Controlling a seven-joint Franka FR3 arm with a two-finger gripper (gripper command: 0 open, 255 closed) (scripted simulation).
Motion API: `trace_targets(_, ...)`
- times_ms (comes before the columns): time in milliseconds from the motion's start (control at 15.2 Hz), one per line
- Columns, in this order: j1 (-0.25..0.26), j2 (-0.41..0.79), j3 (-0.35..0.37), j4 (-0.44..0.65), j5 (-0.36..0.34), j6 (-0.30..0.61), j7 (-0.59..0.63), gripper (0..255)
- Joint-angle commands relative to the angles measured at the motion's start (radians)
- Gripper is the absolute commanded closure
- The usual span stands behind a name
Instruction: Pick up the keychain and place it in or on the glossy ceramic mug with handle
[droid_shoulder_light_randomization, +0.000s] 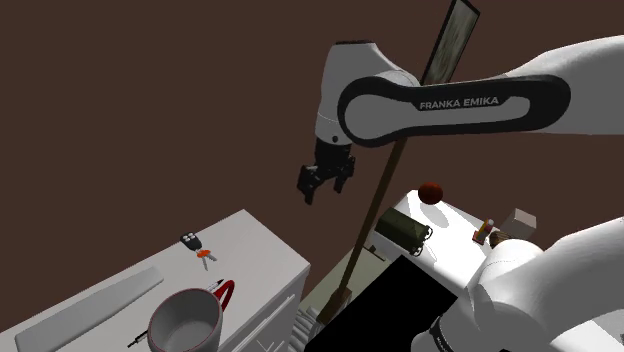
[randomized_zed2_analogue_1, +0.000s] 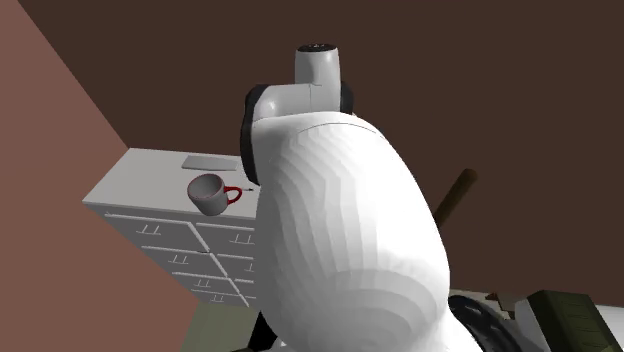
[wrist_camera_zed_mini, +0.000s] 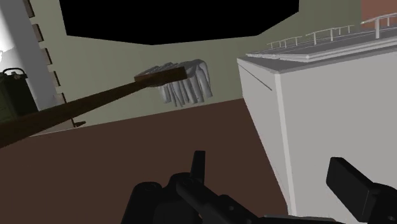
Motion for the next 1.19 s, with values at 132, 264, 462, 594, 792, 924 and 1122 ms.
trace_targets(132, 0.015, 0.124, 0.059, 0.057, 0.001, 0.074, 0.079, 0)
trace_targets(264, 0.021, 0.189, 0.085, 0.094, -0.008, 0.106, 0.118, 0)
trace_targets(462, 0.032, 0.292, 0.121, 0.159, -0.032, 0.147, 0.18, 0)
trace_targets(594, 0.041, 0.363, 0.142, 0.208, -0.056, 0.169, 0.222, 0)
trace_targets(792, 0.061, 0.472, 0.165, 0.291, -0.099, 0.194, 0.287, 0)
trace_targets(924, 0.079, 0.547, 0.176, 0.353, -0.131, 0.204, 0.33, 0)
trace_targets(1122, 0.114, 0.661, 0.183, 0.456, -0.182, 0.21, 0.389, 0)
